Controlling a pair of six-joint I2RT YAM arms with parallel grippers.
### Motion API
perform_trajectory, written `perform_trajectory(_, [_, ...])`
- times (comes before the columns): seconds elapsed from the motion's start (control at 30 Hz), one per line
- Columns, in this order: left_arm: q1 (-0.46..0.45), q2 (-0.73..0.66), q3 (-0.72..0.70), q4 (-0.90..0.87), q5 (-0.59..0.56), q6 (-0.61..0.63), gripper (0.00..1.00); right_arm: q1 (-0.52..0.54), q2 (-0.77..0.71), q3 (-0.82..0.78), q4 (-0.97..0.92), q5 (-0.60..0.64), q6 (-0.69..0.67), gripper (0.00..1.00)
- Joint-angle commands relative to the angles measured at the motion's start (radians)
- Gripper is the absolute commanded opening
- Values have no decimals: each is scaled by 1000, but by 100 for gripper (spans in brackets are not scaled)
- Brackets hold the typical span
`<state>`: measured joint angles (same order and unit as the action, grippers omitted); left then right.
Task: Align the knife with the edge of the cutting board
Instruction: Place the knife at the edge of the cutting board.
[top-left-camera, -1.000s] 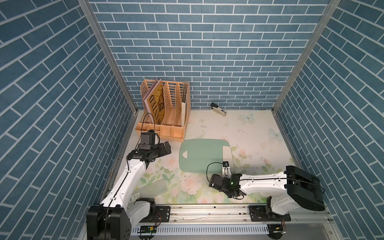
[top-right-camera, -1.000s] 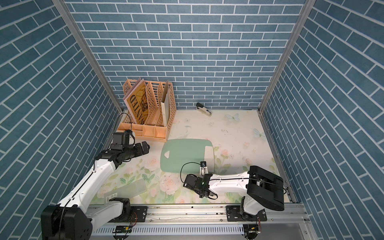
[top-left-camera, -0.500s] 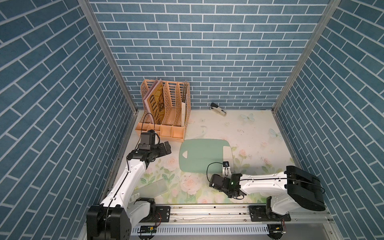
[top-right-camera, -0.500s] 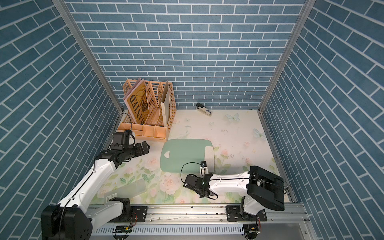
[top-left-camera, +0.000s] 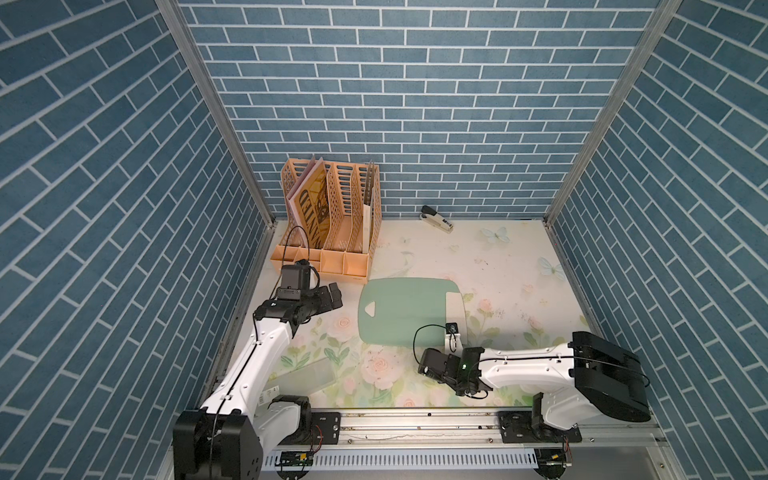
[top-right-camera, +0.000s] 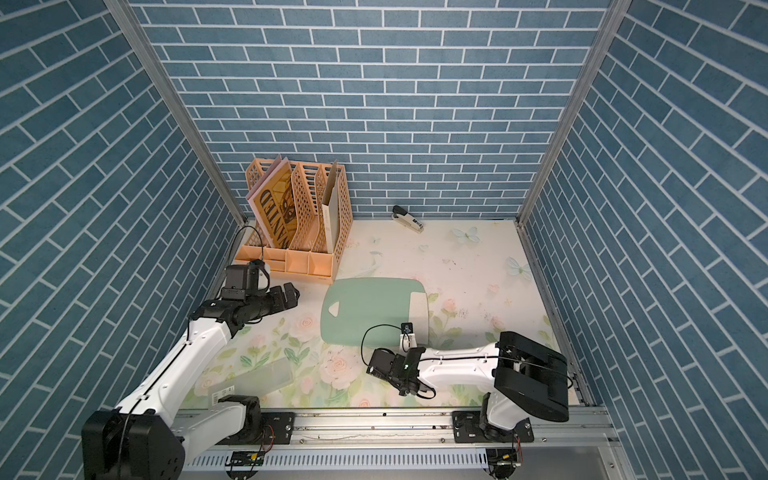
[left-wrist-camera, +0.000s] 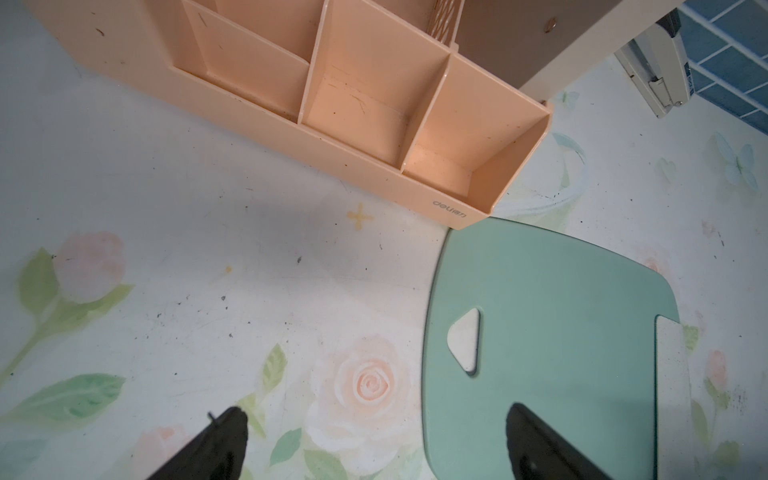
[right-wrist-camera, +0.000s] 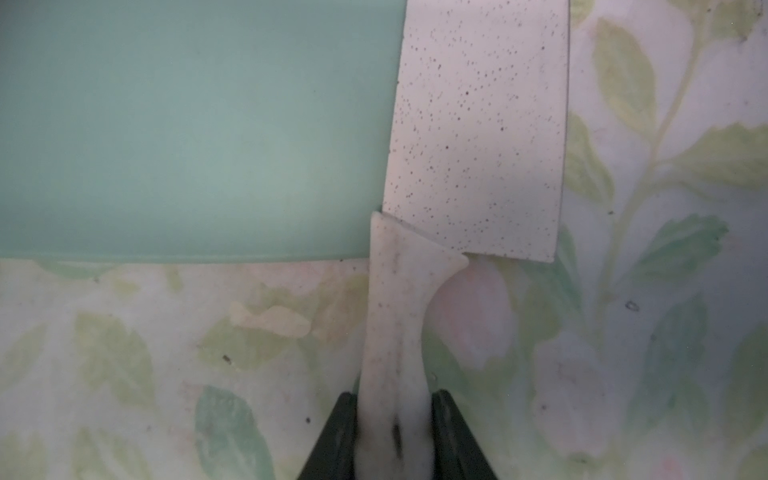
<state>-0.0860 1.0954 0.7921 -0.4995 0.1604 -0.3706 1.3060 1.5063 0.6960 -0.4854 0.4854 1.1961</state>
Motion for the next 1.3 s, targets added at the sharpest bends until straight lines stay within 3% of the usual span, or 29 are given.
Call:
perform_trajectory(0.0, [-8, -6, -5, -5, -4, -4, 99, -4, 12, 14, -5, 17, -25, 0])
perform_trajectory(1.27, [-8, -12, -5, -4, -1, -4, 100, -3, 20, 21, -11, 13, -16, 0])
